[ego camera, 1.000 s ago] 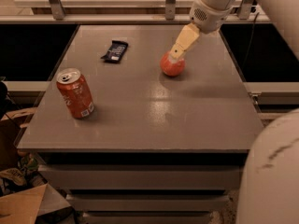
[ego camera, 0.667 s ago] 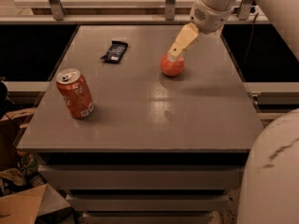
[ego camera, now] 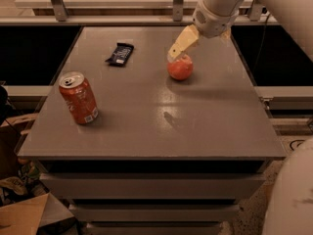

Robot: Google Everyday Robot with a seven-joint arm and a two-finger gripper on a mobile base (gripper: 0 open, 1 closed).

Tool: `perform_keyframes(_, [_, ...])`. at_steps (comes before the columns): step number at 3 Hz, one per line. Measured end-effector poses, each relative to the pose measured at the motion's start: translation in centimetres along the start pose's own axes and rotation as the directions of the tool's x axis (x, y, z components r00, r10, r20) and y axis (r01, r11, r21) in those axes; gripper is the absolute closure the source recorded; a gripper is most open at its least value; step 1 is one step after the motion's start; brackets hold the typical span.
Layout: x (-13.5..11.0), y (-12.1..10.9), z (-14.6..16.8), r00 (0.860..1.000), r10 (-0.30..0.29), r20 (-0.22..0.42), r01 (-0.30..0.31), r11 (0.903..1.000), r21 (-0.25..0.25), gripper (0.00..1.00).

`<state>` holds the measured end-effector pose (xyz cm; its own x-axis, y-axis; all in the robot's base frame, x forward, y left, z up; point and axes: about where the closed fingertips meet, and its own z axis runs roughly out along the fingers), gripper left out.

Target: Move apple near coke can

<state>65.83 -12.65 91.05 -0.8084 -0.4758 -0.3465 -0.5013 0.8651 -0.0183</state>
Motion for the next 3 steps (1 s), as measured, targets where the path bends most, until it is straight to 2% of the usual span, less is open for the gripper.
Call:
perform_keyframes(1, [-0.6,1.6,1.5,0.995,0.102,0.012,-0.102,0.9946,-0.021,0.0])
perform_keyframes(2, [-1.2,3.2,2.8,0.99,0.136,0.022,-0.135,0.9891,-0.06,0.0])
perform_keyframes(3, [-1.0,4.0,3.8,0.991,0.123,0.045,-0.118,0.989,-0.089,0.0])
